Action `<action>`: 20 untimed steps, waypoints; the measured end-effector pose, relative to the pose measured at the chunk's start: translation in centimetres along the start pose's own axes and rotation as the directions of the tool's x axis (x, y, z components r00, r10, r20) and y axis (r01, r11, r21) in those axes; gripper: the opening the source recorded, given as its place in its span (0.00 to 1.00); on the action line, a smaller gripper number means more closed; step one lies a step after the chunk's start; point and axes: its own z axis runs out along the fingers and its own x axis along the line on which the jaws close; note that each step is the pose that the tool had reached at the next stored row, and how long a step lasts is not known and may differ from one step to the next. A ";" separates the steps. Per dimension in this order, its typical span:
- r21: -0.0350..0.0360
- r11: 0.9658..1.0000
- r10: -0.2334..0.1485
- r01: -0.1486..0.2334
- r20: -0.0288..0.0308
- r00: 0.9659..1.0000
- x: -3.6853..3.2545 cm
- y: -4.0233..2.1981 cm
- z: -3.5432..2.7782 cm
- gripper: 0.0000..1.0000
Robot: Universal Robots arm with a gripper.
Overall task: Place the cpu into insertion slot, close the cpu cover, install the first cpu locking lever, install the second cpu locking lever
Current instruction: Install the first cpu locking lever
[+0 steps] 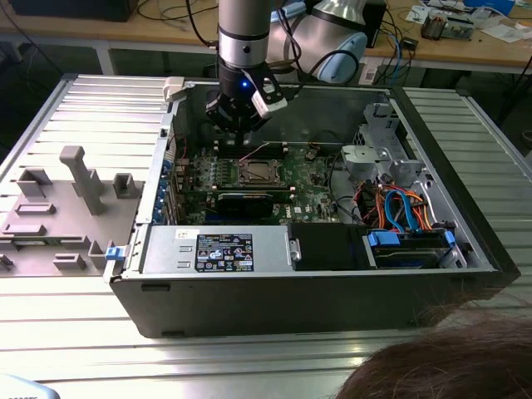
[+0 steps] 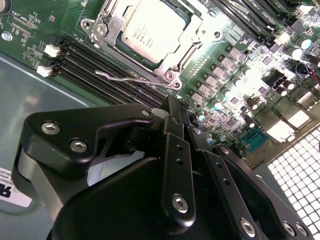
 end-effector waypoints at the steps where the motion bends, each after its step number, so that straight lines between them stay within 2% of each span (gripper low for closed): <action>1: 0.000 1.000 0.000 0.000 0.000 1.000 0.00 0.00 0.01 0.11; 13: 0.000 1.000 0.000 0.000 0.000 1.000 -0.11 -0.01 0.19 0.11; 20: 0.000 1.000 0.000 0.000 0.000 1.000 -0.72 -0.07 0.31 0.11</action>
